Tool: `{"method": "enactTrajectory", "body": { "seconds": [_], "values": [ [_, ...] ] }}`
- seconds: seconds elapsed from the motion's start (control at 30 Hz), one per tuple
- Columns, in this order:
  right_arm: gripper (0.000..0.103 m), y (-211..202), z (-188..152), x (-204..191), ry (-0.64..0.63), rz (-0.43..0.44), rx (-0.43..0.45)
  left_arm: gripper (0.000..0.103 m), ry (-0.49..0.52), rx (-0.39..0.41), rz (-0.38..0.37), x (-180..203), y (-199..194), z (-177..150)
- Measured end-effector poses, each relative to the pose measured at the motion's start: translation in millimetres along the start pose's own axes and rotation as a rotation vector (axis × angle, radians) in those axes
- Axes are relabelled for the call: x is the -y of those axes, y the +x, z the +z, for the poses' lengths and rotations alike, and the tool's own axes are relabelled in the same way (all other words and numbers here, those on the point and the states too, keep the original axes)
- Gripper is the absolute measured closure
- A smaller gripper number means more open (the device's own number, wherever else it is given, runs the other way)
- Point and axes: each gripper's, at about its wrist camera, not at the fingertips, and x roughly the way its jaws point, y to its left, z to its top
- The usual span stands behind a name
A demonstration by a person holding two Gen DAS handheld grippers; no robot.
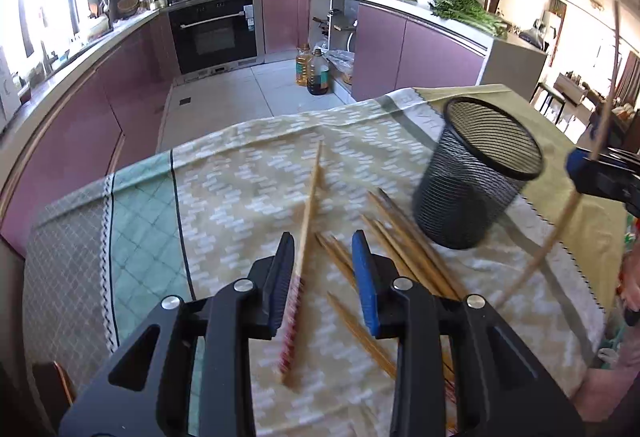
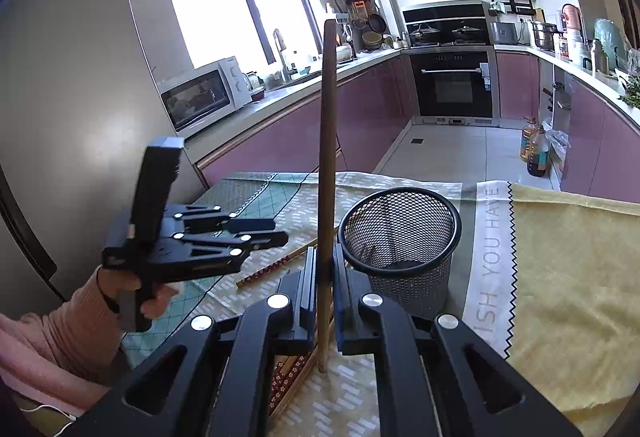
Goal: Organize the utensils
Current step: 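Lift the left tool's chopstick upright over the mesh cup while the right tool carries its own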
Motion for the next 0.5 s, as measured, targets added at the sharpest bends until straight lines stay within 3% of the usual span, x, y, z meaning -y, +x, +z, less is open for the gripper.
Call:
{"method": "enactTrajectory", "body": {
  "seconds": [0.23,0.5],
  "values": [
    [0.096,4,2,5,0.012,-0.004,-0.003,0.072,0.061,-0.07,0.041,1,44,20],
    [0.096,6,1,10,0.023,-0.003,-0.01,0.077,0.098,-0.139,0.04,8,81,31]
  ]
}}
